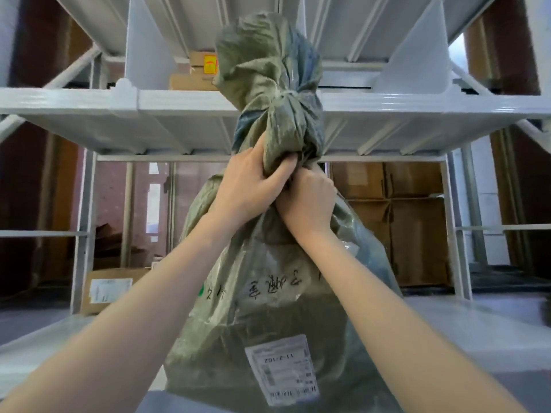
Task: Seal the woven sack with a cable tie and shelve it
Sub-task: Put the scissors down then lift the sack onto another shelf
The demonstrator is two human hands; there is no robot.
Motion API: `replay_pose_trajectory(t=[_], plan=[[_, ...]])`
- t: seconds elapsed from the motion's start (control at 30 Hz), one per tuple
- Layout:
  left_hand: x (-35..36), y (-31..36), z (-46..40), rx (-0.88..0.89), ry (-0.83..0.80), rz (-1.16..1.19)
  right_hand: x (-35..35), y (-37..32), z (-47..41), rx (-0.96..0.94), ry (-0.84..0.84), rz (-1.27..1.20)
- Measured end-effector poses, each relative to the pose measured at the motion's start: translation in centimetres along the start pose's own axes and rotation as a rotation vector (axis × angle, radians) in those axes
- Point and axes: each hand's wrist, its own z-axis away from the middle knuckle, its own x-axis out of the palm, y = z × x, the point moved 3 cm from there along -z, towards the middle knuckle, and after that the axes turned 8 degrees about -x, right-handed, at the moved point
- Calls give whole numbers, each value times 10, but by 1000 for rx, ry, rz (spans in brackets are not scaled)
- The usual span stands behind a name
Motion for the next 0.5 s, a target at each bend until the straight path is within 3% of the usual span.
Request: replay_pose_trajectory(t=[0.1, 0.2, 0.27, 0.37, 0.43, 0.5], plan=[[2, -21, 6, 63, 36, -271, 16, -2, 6, -33, -192, -2], [0, -33, 2, 54, 44, -354, 16, 2, -3, 40, -443, -38], [0, -36, 2, 68, 52, -392, -1, 3, 2, 33, -455, -26], [4, -45, 3, 69, 44, -465, -42, -16, 50, -123, -224, 104], [5, -51, 1, 46, 10, -500, -54, -38, 105, -254, -297, 127], [6, -54, -3, 25, -10, -552, -47, -40, 150, -343, -493, 183]])
